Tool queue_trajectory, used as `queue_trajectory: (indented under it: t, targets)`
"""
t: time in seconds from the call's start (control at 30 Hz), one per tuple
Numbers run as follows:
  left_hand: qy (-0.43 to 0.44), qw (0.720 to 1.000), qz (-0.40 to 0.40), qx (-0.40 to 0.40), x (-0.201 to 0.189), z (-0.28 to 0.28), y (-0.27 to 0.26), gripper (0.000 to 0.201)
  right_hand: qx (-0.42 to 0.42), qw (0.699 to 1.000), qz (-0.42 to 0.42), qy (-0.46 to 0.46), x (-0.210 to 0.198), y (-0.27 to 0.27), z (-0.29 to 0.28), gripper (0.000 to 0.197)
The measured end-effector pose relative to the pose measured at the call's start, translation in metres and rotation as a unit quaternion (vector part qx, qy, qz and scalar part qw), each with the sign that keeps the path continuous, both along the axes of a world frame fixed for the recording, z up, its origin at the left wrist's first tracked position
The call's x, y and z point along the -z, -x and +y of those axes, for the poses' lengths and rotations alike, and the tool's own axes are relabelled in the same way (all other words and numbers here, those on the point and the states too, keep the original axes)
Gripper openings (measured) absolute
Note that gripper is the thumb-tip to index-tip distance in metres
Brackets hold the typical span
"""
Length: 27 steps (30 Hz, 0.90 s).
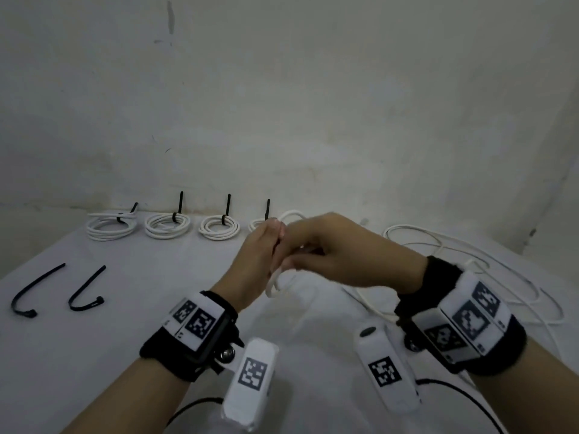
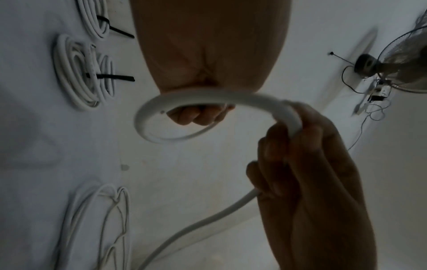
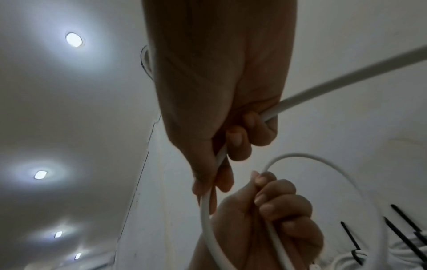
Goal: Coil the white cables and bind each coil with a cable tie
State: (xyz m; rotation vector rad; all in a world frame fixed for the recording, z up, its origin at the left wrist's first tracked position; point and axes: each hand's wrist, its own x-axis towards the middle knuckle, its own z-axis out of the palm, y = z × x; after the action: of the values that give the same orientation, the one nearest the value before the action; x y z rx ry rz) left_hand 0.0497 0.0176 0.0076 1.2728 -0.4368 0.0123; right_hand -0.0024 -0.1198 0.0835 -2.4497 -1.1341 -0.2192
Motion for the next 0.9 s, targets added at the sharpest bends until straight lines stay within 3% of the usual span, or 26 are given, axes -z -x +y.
queue_trajectory:
  t: [0.17, 0.37, 0.53, 0.63, 0.77, 0.9]
  targets:
    - [0.067, 0.997, 0.019, 0.037, 0.004, 0.001, 0.004, 0.029, 0.033, 0.995, 0.004, -0.097, 0.000, -0.018, 0.002, 0.009]
    - [0.151, 0.986, 0.041, 0.050, 0.014, 0.012, -0.005, 0.033, 0.016, 0.997, 0.009, -0.071, 0.013, -0.025, 0.012, 0.010]
    - [0.125, 0.985, 0.023, 0.117, 0.015, 0.020, -0.002, 0.032, 0.051, 0.986, -0.050, -0.150, 0.010, -0.034, 0.011, 0.008]
    - [0.176, 0.969, 0.037, 0.170, 0.016, 0.023, -0.002, 0.042, 0.080, 0.977, -0.064, -0.189, 0.010, -0.037, 0.010, 0.010]
    - [0.190, 0.959, 0.041, 0.207, 0.016, 0.029, -0.003, 0.037, 0.123, 0.980, -0.081, -0.136, 0.018, -0.048, 0.010, 0.018]
    - [0.192, 0.960, 0.087, 0.186, 0.013, 0.029, 0.000, 0.042, 0.130, 0.978, -0.110, -0.124, 0.021, -0.054, 0.010, 0.029]
